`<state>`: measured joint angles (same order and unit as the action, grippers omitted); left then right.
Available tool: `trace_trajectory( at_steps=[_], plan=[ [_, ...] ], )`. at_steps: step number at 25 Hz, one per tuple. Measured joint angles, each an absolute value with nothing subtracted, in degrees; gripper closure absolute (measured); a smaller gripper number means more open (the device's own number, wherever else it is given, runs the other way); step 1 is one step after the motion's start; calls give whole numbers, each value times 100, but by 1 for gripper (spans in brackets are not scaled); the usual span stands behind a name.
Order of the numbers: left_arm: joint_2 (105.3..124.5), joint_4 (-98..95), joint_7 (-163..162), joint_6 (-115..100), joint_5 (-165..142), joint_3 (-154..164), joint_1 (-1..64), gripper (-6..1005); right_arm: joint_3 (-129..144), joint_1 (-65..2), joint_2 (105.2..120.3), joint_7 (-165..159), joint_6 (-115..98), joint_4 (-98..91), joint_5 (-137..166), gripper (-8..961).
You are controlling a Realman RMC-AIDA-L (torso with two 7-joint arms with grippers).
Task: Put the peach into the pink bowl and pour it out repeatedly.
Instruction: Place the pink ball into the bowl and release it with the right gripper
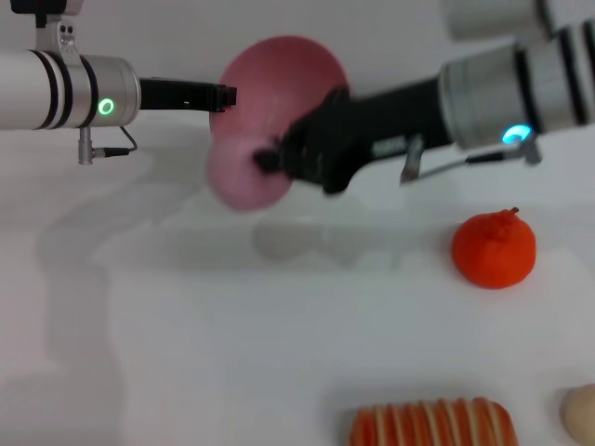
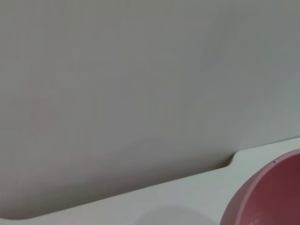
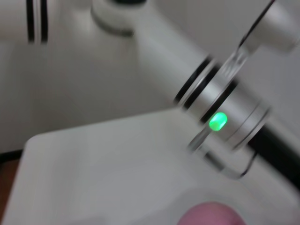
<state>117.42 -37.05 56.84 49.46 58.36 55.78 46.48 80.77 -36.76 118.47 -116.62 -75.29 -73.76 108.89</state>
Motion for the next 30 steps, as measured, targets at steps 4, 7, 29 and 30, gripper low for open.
trace_trajectory(
  at_steps=[4, 7, 29, 30],
  plan=[
    [11744, -3700, 5713, 4968, 5836, 5580, 4648, 954, 7666, -3591, 11849, -11601, -7412, -7706, 10983, 871],
    [11744, -3699, 5714, 4989, 5836, 5581, 4648, 954, 7478, -3572, 11851, -11528, -7172, -7703, 11064, 864],
    [11746, -3700, 5712, 4992, 5835, 5581, 4715, 953, 7357, -3820, 11848, -11515, -5991, -6756, 11602, 808],
    [11747, -3700, 5712, 4992, 5835, 5581, 4715, 953, 7345, -3820, 11848, -11513, -5988, -6753, 11602, 805]
  ],
)
